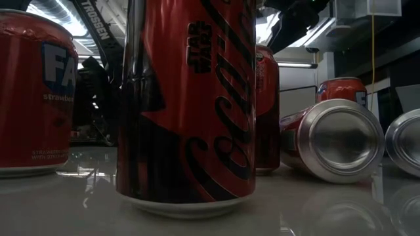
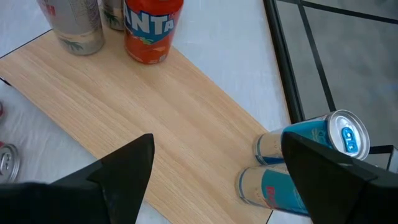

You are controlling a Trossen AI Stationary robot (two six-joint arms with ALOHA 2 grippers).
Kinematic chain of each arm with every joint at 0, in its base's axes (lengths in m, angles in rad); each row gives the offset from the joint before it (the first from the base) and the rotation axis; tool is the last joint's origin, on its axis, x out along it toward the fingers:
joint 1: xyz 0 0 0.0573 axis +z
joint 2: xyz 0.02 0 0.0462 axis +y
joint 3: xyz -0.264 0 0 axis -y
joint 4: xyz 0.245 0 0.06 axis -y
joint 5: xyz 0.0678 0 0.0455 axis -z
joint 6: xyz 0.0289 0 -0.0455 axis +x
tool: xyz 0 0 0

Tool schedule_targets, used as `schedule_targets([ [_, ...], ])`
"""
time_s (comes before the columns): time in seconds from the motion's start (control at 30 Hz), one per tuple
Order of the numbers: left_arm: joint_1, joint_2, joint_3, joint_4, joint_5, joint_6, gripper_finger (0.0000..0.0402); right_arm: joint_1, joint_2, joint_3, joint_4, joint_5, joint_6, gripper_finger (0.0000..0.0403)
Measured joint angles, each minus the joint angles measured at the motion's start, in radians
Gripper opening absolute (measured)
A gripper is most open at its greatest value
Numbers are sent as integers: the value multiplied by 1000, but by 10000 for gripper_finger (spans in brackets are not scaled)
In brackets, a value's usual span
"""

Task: Place canned beverage on shelf
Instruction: Put the orange soda can on the shelf

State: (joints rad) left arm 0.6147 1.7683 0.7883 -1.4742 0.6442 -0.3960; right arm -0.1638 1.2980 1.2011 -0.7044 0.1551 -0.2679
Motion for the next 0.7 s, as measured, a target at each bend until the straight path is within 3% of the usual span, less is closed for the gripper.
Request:
schedule_targets([
  [0.27,0,0,0,3,-108,6,338,0,0,0,0,0,0,342],
  [0.7,5,0,41,171,-115,-6,338,0,0,0,0,0,0,342],
])
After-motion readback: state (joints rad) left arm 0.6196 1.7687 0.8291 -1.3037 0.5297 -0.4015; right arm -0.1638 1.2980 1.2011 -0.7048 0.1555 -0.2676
